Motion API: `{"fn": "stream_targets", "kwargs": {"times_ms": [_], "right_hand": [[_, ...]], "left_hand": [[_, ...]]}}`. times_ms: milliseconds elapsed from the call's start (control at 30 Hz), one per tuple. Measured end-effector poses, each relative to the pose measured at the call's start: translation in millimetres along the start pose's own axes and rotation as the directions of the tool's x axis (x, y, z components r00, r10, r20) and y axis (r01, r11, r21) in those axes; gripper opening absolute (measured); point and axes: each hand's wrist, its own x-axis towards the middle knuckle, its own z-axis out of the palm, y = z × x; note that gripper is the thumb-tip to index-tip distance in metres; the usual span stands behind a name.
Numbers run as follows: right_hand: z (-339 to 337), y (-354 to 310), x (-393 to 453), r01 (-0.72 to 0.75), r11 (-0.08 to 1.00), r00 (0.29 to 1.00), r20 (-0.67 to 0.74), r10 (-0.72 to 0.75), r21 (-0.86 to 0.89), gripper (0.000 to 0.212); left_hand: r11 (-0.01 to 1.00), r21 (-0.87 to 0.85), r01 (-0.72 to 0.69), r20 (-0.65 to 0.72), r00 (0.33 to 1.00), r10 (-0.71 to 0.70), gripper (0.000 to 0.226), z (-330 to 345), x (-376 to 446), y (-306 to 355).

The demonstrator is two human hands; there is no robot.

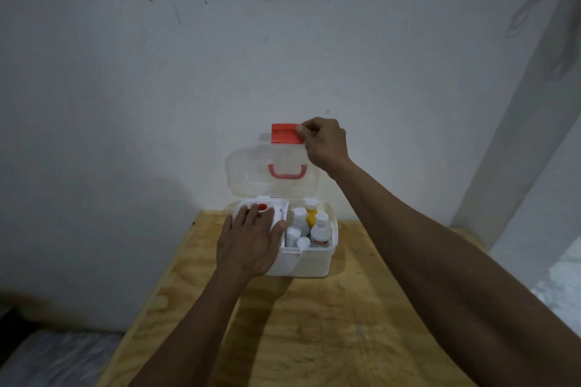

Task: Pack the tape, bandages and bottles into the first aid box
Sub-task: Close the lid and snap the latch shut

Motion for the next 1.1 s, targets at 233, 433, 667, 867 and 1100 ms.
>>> {"fn": "stream_targets", "kwargs": {"times_ms": [233,433,667,867,1100], "right_hand": [[-13,5,-45,0.107,0.992,0.993,0.053,-0.11,0.062,0.021],[-19,21,-101,0.232,0.972,0.966,0.104,-0.235,0.038,0.015],[-13,54,-152,0.369,0.926,0.913,0.219,-0.345,-0.077,0.01],[-10,72,-162,0.442,0.879,0.869,0.329,-0.369,-0.18,0.031],[-10,73,-156,0.467,0.868,0.868,0.274,-0.413,-0.171,0.026]], "left_hand": [[0.906,-0.423,0.025,-0.34,0.922,-0.184,0.031,8,-8,-3],[0.812,-0.582,0.044,-0.517,0.751,-0.411,0.032,-2,-29,-13],[0.878,-0.472,-0.082,-0.379,0.918,-0.118,0.047,-13,-16,-22],[0.899,-0.431,-0.082,-0.248,0.968,-0.03,0.05,-3,-19,-24],[0.92,-0.381,-0.09,-0.214,0.977,0.008,0.067,-1,-23,-23]]}}
